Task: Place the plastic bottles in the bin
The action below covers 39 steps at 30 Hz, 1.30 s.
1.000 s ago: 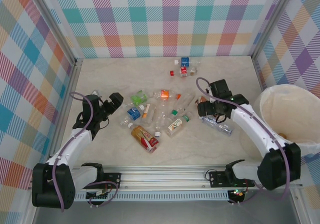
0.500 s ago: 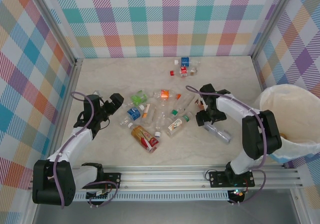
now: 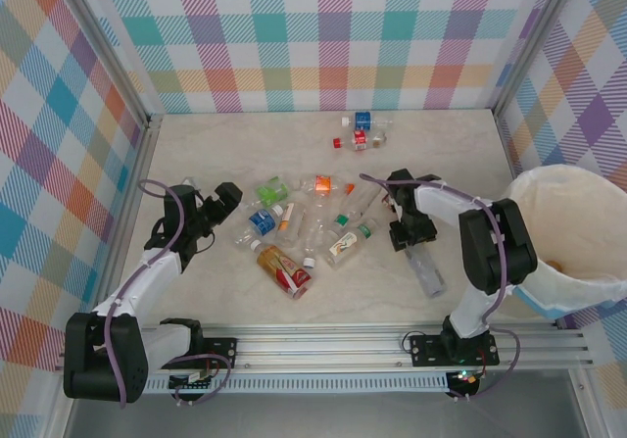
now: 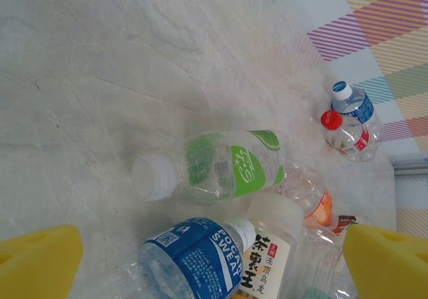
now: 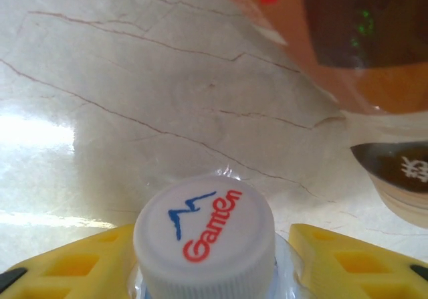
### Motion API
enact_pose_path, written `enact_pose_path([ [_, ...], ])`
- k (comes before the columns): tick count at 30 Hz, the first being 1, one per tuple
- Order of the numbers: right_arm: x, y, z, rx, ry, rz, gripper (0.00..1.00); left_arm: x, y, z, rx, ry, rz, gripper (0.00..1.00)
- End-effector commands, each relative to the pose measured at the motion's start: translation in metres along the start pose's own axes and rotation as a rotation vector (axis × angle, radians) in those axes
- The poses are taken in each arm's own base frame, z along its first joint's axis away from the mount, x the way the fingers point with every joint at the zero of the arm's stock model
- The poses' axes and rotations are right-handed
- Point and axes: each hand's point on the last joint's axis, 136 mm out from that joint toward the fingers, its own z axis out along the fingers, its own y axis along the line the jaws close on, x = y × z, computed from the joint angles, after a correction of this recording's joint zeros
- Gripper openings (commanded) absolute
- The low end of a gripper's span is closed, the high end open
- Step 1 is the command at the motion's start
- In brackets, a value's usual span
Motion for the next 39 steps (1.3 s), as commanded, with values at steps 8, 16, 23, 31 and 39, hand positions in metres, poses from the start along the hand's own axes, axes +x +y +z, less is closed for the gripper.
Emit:
enact_pose_path([
  [8, -0.032, 0.003, -0.072, -0.084, -0.311, 0.044, 0.46, 0.002, -0.001, -0.001, -0.008, 0.000, -0.020, 1.00],
  [16, -0.049, -0.003, -0.206, -0.210, -0.835, 0.090, 0.40, 0.001, 0.009, -0.005, -0.079, -0.005, -0.097, 1.00],
  [23, -0.022, -0.026, -0.340, -0.222, -1.270, 0.096, 0.37, 0.011, 0.016, -0.021, -0.139, -0.003, -0.149, 1.00],
  [31, 0.020, -0.083, -0.447, 0.071, -1.556, 0.153, 0.34, 0.039, 0.024, -0.042, -0.272, -0.012, -0.125, 1.00],
  [39, 0.082, -0.154, -0.504, 0.520, -1.659, 0.340, 0.34, 0.066, 0.029, -0.053, -0.311, 0.027, -0.147, 1.00],
])
